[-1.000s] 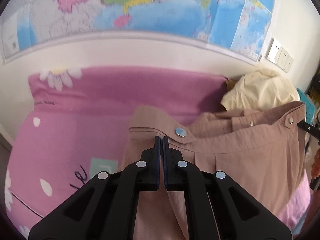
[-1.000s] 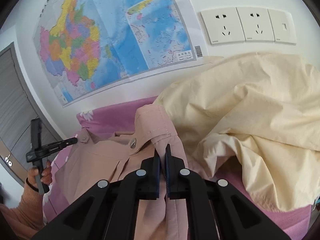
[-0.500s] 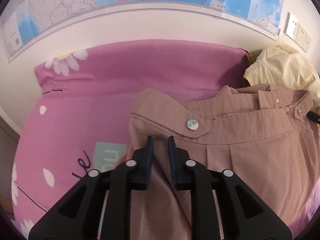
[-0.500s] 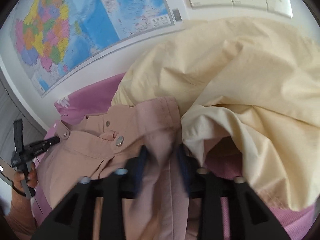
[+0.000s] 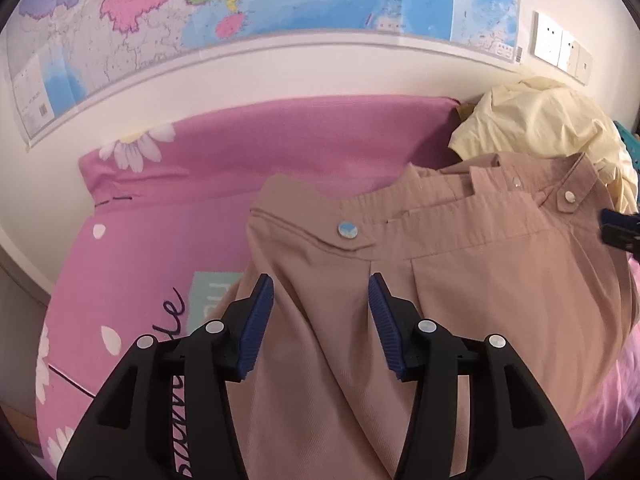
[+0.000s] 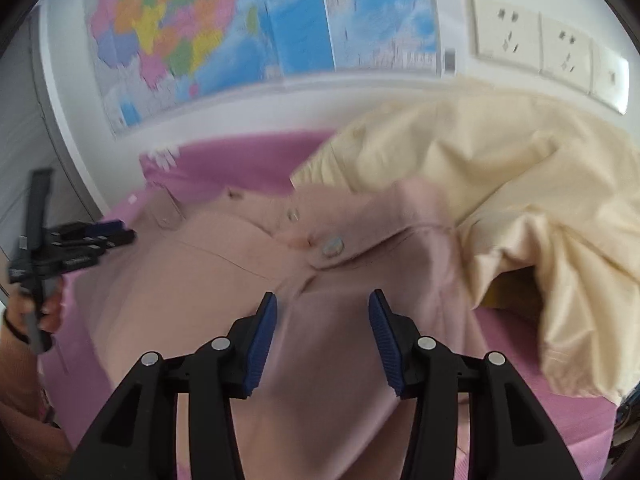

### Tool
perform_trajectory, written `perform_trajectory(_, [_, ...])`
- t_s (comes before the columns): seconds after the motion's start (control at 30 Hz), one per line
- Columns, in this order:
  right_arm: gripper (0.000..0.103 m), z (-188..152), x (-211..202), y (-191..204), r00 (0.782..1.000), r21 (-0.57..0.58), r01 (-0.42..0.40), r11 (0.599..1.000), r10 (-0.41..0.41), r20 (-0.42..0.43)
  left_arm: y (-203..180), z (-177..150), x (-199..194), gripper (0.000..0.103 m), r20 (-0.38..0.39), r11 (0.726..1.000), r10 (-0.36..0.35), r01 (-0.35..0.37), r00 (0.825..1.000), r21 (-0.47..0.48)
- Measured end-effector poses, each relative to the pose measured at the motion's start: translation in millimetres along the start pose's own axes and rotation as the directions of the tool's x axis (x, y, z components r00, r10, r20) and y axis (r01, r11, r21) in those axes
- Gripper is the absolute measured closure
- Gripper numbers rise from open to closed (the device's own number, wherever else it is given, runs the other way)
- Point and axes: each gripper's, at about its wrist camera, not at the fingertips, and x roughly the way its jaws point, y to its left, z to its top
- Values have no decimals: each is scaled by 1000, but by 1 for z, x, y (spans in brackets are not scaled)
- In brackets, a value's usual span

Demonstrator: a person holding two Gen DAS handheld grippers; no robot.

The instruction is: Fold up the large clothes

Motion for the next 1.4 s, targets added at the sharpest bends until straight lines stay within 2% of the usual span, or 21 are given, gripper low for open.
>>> perform_trajectory(0.2, [58,-5,40,-15,998,56,-14,998,17,-65,13,-8,25,52,-69,999,-8,5,998,-52])
perform_trajectory(0.33, [58,-5,36,-14,998,59,-10,998,14,-65,15,-12,29,51,-74,998,-13,9,997,-55])
perform_trajectory(0.47, [54,-4,21,-15,998,88,-30,996,34,-45,17,-13,18,51,-57,998,-20,16,998,-66])
perform_trajectory(0.53, [50,-8,11,-14,999,86,-33,996,35,-27,19,-14,10,47,-50,997,-20,16,999,-74])
perform_trajectory(0.6, [48,-13,-4,-13,998,90,-62,994,63,-10,24,-20,-4,37,-28,995,-32,29,999,-94])
perform_trajectory(0.63, [45,-16,-10,-13,997,98,-75,992,76,-4,27,-23,-10,36,-16,994,-36,34,999,-105])
perform_trajectory(0.77, [45,-30,-33,-14,994,119,-112,987,111,18,42,-41,-29,35,-8,985,-78,76,997,-156])
perform_trajectory(0.87, [45,-41,-35,-13,993,123,-117,985,117,11,51,-58,-37,35,-15,978,-98,93,995,-189])
perform_trajectory(1.0, [45,-56,-11,-18,993,155,-89,984,99,-59,57,-76,-39,35,-40,971,-109,98,993,-219])
perform_trajectory(1.1, [45,-61,-2,-21,992,187,-94,978,109,-70,65,-91,-42,35,-41,952,-168,152,985,-266])
perform_trajectory(1.17, [45,-61,-11,-22,992,202,-103,974,117,-56,67,-103,-48,35,-35,944,-196,179,980,-277])
perform_trajectory(1.23, [42,-66,-30,-28,988,245,-146,959,156,-20,68,-112,-52,35,-41,939,-211,191,977,-286])
perform_trajectory(1.33, [39,-83,-61,-39,975,325,-217,921,223,19,68,-133,-57,35,-57,912,-300,269,952,-310])
perform_trajectory(1.4, [36,-102,-80,-48,959,397,-275,876,279,48,62,-144,-57,34,-80,900,-342,301,936,-316])
